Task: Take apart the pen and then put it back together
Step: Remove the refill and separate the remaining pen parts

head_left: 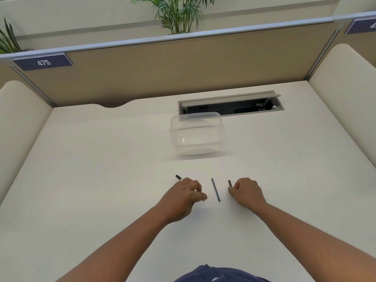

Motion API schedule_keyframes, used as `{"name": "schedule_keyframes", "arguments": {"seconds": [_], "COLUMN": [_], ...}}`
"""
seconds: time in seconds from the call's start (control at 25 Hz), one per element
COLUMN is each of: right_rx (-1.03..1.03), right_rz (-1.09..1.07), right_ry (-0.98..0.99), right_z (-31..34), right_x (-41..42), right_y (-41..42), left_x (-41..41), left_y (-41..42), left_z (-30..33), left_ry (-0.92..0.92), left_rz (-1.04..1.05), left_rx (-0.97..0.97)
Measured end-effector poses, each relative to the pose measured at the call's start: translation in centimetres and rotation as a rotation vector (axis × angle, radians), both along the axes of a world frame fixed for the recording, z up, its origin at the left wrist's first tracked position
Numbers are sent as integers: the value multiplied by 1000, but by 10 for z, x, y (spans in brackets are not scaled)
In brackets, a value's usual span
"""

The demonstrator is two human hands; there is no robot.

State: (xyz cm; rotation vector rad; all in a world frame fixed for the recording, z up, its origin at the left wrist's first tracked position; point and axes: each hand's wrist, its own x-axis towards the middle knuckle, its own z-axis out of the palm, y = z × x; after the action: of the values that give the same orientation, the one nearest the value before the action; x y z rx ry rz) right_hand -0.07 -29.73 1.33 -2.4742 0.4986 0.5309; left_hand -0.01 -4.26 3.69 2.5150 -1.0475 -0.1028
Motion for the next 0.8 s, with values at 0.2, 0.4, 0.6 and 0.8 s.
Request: {"name": "schedule_keyframes", "arguments": {"seconds": [0.2, 0.4, 0.6, 0.8], "right_rx": [19, 56, 716, 1070], "right_rz": [-11, -36, -232, -336], "right_ry": [-2, -102, 83, 345], "right_z": [0, 8, 39, 53], "right_x": [0, -4, -2, -1], "right_y": [-1, 1, 31, 49], "left_x": [-1, -1, -3, -5], "left_y": [0, 0, -4, -10], "left_z": [4, 7, 15, 18], "left_ry": [25, 43, -137, -241], "left_rz": [19, 47, -45, -78], "left_rx": [-25, -72, -111, -215]}}
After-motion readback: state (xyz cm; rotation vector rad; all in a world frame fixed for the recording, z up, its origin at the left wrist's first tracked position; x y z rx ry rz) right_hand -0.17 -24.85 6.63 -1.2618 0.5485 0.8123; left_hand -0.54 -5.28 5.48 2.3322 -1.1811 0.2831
